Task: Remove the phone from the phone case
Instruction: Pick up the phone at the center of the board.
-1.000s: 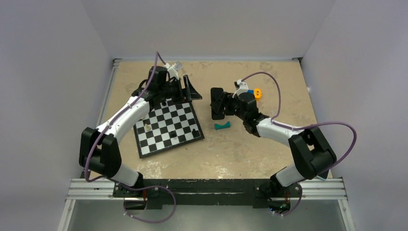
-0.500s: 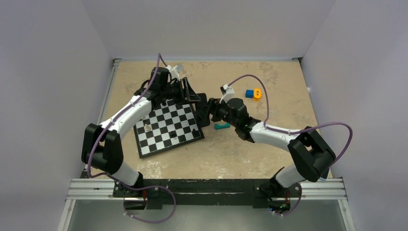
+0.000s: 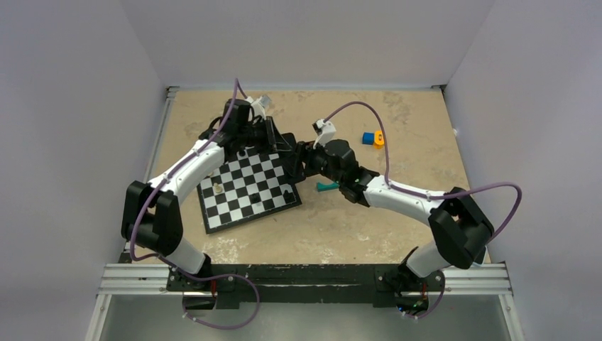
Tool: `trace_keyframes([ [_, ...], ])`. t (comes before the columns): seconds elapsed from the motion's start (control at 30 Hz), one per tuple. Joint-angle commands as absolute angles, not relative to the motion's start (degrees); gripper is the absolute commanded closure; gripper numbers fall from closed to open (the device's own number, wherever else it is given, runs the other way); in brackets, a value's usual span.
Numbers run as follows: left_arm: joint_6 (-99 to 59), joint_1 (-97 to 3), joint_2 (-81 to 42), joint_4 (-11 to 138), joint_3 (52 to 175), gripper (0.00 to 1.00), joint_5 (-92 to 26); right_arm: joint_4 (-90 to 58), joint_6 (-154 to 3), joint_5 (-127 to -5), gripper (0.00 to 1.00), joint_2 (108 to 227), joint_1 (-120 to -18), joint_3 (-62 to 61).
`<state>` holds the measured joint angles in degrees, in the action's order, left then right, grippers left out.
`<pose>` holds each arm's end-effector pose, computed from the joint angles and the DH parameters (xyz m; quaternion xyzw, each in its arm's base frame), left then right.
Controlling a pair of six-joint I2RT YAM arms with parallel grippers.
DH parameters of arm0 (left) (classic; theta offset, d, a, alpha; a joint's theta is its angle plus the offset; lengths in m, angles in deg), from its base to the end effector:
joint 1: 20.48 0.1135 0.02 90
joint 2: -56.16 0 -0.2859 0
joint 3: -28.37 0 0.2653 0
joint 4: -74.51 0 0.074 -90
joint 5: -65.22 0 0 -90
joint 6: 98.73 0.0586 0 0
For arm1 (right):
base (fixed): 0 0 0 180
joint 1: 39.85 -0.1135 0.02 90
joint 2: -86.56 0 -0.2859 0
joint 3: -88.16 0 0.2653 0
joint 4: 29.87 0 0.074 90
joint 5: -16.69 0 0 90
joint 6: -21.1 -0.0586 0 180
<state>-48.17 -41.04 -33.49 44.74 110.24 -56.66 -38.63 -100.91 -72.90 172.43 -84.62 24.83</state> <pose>0.3442 -0.1622 0.2881 -0.0218 0.8708 -0.4258 0.2448 0.2647 0.2631 0.2654 -0.0896 0.7817 0.3855 0.4820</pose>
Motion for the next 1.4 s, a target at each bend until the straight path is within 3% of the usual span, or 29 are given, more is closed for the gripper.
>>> trace_keyframes([
  [0.0, -44.7, -41.31, -32.15, 46.0, 112.55, 1.0, -59.18, -37.51, -96.5, -69.11, 0.26, 169.88, -85.14, 21.04],
  [0.1, -43.37, -41.31, -31.04, 48.07, 112.53, 1.0, -62.0, -28.9, -93.43, -65.79, 0.1, 169.31, -84.77, 20.9],
  [0.33, -41.26, -41.4, -29.7, 51.57, 113.68, 1.0, -71.67, -20.27, -89.01, -55.11, 0.05, 160.55, -82.34, 27.7],
  [0.5, -41.6, -41.64, -29.61, 55.84, 113.86, 1.0, -80.71, -31.42, -91.46, -26.0, 0.2, 155.94, -71.61, 36.71],
  [0.63, -40.51, -42.91, -29.06, 55.8, 114.93, 1.0, -84.91, -34.18, -89.38, -14.42, 0.38, 156.29, -70.45, 37.94],
  [0.73, -39.82, -43.87, -28.27, 55.87, 115.18, 1.0, -86.9, -39.77, -91.37, -12.25, 0.46, 154.78, -70.5, 40.05],
  [0.9, -39.38, -44.68, -27.3, 56.57, 115.18, 1.0, -89.13, -44.48, -92.71, -12.06, 0.5, 153.02, -69.82, 42.12],
  [1.37, -39.89, -45.97, -25.61, 58.97, 114.57, 1.0, -91.57, -56.17, -99.1, -8.99, 0.54, 154.06, -65.62, 44.49],
])
